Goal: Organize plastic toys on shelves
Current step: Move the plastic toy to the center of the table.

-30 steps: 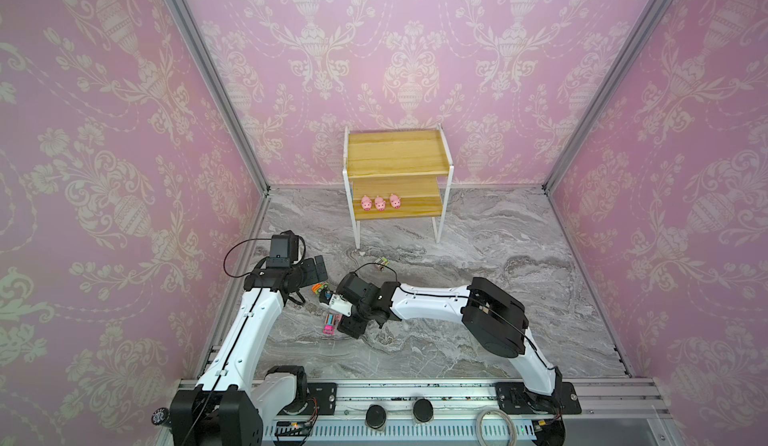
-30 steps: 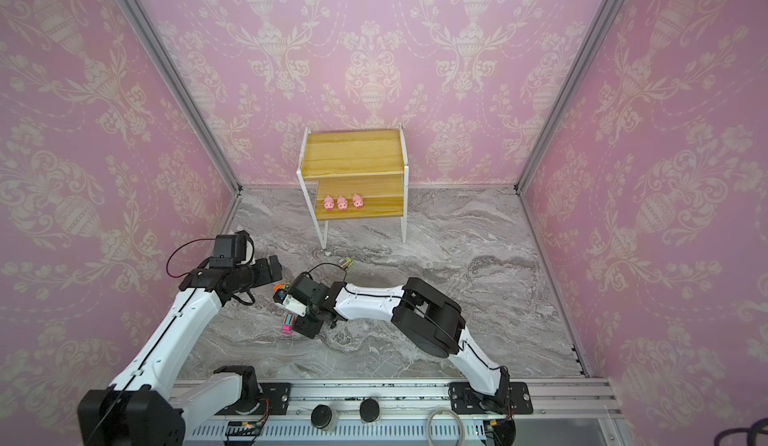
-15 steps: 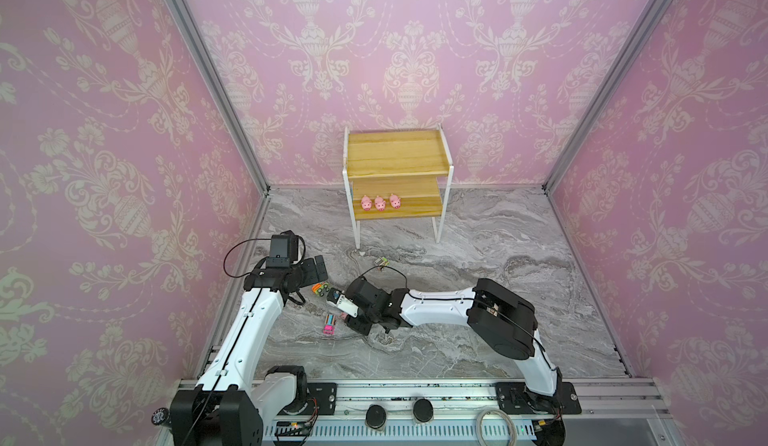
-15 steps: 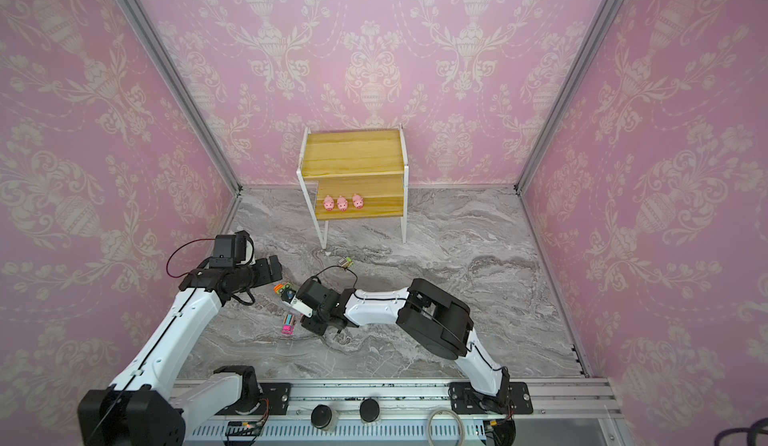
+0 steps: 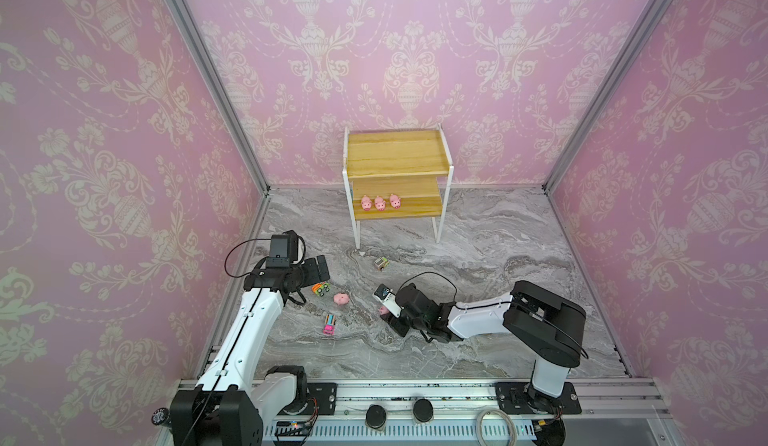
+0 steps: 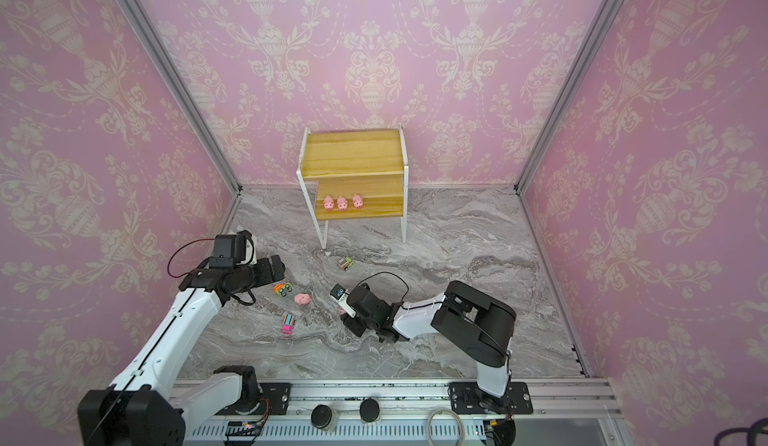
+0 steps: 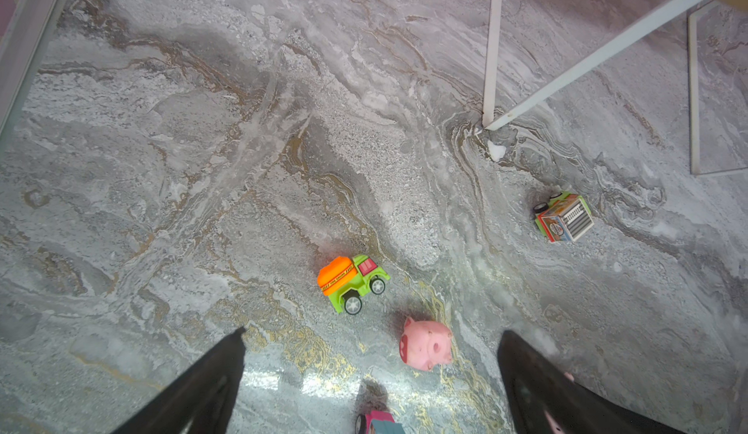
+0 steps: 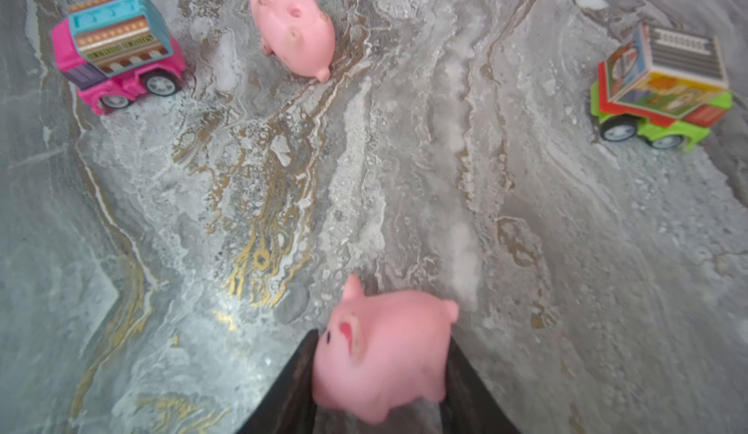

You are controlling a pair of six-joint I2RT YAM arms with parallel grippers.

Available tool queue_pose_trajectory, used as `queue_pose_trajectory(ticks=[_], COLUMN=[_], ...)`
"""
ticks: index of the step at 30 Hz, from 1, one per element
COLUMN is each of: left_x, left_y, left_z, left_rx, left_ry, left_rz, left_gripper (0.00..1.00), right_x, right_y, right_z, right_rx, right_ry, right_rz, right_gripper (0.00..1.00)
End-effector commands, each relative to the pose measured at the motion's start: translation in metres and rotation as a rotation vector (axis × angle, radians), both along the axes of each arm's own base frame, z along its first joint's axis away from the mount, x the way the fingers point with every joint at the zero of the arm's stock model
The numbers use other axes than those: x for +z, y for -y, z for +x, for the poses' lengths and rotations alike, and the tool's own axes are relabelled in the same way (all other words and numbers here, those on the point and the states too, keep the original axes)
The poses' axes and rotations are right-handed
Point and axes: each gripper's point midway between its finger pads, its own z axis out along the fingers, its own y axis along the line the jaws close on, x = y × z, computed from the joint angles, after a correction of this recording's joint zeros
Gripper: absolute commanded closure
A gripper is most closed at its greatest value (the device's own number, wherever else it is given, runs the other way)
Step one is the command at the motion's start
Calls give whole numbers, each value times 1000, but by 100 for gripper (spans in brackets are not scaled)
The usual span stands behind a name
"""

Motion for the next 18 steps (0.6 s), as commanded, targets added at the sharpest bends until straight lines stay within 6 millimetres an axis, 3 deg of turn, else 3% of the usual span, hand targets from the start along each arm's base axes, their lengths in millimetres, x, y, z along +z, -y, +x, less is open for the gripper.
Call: queue_pose_trajectory(ticks=[1, 5, 9, 14, 18], left_x=[12, 13, 14, 15, 16], left_y=[3, 4, 5, 6, 7], left_z=[2, 3, 3, 2, 2], left_rx=[2, -2, -6, -8, -11], left_ry=[40, 41, 46, 52, 56], left_rz=[-26, -30, -35, -35, -35], left_gripper=[1, 1, 1, 1, 1], right_x=[-4, 11, 32, 53, 56], right_y=[24, 44, 52, 48, 46], right_z=[6, 5, 3, 2, 6], right_rx=[-72, -107, -122, -145, -237], right_ry=[18, 34, 41, 1, -82], right_rz=[-5, 18, 59, 112, 91], right_gripper=[47, 32, 25, 24, 27])
